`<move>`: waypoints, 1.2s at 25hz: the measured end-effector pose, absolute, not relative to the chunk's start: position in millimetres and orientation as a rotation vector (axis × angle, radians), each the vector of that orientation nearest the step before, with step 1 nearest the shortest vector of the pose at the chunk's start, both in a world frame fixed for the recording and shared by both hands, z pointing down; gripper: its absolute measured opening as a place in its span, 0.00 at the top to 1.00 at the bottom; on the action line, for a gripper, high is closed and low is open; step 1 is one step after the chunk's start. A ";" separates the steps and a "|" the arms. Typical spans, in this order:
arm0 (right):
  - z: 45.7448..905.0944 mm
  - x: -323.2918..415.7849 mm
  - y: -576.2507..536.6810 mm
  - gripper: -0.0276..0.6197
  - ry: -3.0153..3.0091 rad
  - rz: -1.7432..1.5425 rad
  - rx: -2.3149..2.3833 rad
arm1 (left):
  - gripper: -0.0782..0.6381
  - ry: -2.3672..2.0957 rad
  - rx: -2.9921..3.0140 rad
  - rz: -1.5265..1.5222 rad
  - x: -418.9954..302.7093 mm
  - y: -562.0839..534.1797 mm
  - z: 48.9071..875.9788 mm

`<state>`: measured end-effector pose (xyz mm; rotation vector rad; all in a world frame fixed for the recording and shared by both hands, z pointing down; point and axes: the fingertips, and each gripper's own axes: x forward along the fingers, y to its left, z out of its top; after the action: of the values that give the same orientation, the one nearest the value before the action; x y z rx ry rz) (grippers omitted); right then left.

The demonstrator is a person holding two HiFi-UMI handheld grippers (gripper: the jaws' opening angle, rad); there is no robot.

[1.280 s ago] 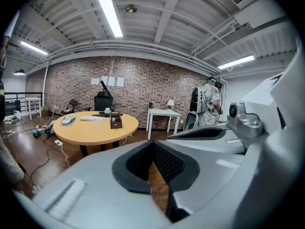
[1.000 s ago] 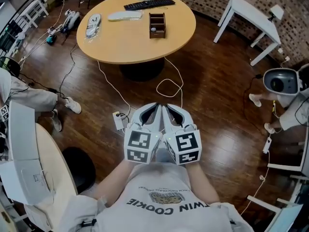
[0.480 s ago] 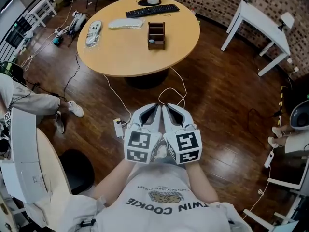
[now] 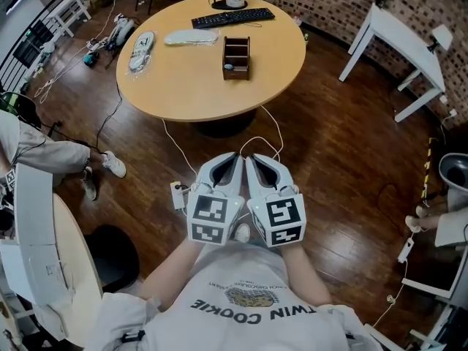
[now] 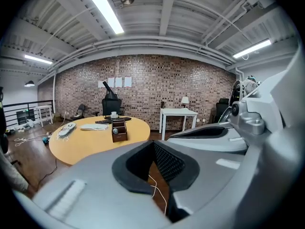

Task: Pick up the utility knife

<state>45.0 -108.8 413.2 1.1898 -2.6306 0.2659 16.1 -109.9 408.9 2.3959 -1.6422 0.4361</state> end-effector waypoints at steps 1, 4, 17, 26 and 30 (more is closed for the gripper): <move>413.4 44.8 -112.6 0.95 -2.633 0.262 1.190 | 0.88 -1.641 2.398 0.437 16.8 -113.6 409.7; 413.3 43.5 -127.4 0.95 -2.638 0.251 1.191 | 0.88 -1.639 2.398 0.432 17.3 -127.7 412.9; 423.5 11.1 -218.5 0.95 -2.607 0.260 1.200 | 0.88 -1.608 2.404 0.421 -13.8 -221.2 422.9; 425.4 -16.8 -284.2 0.95 -2.563 0.286 1.226 | 0.88 -1.527 2.426 0.448 -39.9 -291.3 433.5; 427.3 -24.6 -310.2 0.95 -2.541 0.288 1.244 | 0.88 -1.465 2.475 0.515 -44.2 -320.3 440.8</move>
<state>-24.6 -310.2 427.3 1.2444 -2.5410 0.2880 -44.2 -320.3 440.8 2.4754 -1.4652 0.5146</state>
